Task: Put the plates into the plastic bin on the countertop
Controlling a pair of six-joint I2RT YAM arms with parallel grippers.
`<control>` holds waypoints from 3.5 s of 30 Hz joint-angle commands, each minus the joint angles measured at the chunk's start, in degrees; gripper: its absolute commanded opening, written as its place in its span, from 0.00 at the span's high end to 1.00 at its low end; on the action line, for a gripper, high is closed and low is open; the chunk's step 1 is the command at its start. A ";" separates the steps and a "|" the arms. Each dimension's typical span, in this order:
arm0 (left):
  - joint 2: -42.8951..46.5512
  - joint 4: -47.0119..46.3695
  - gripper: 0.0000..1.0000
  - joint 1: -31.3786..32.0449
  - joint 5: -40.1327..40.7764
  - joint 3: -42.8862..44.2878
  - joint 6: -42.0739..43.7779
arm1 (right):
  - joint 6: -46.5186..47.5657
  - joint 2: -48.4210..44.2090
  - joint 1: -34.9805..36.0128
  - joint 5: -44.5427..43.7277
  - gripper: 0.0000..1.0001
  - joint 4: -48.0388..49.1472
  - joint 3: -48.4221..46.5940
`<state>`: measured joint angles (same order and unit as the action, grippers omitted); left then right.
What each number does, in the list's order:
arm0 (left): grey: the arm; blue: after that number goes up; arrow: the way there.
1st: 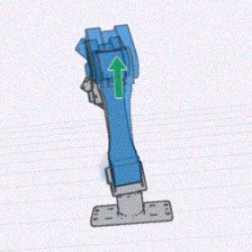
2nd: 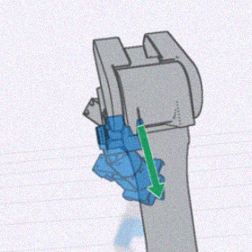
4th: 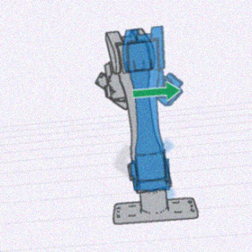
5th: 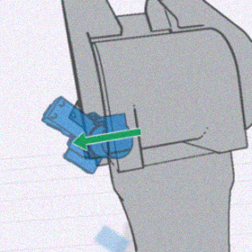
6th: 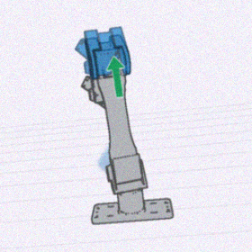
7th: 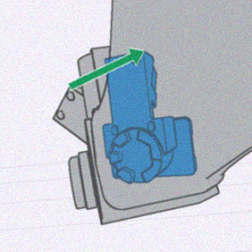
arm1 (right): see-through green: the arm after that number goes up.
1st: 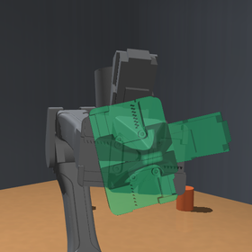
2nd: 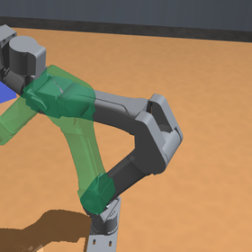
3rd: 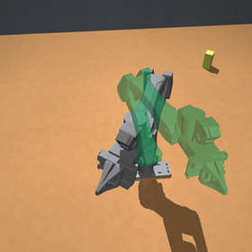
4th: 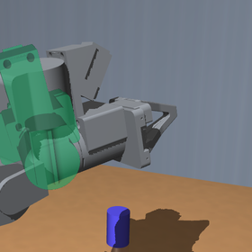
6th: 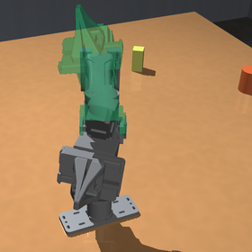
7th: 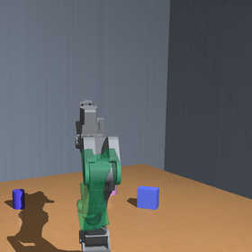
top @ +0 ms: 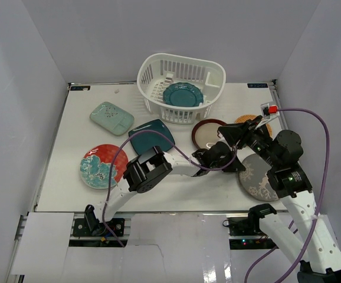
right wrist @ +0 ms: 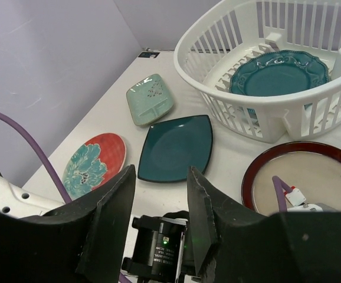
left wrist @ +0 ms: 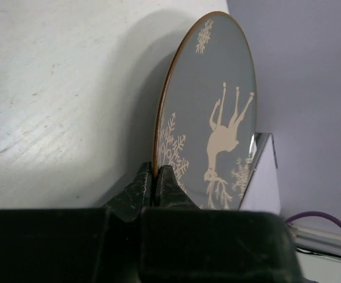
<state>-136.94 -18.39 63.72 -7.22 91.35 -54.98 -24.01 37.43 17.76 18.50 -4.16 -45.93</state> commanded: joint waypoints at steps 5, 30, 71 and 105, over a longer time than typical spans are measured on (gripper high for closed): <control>6.92 1.36 1.00 0.53 -0.23 -11.86 4.09 | -0.51 -2.01 -0.09 0.75 0.49 0.12 -0.30; 68.20 -3.43 1.00 -28.99 -14.84 -48.20 3.55 | 7.40 3.00 -0.01 -9.89 0.07 -4.19 3.13; 92.83 35.27 0.02 -34.02 10.04 -45.82 37.49 | -15.71 69.60 -2.38 -1.09 0.92 27.55 -45.51; 90.80 35.27 0.02 -35.42 10.21 -46.44 37.84 | 12.06 82.12 0.96 -22.55 0.05 -1.37 -65.19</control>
<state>-47.29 16.78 28.73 1.78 44.64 -17.82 -14.92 128.40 18.76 -1.91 -5.67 -112.36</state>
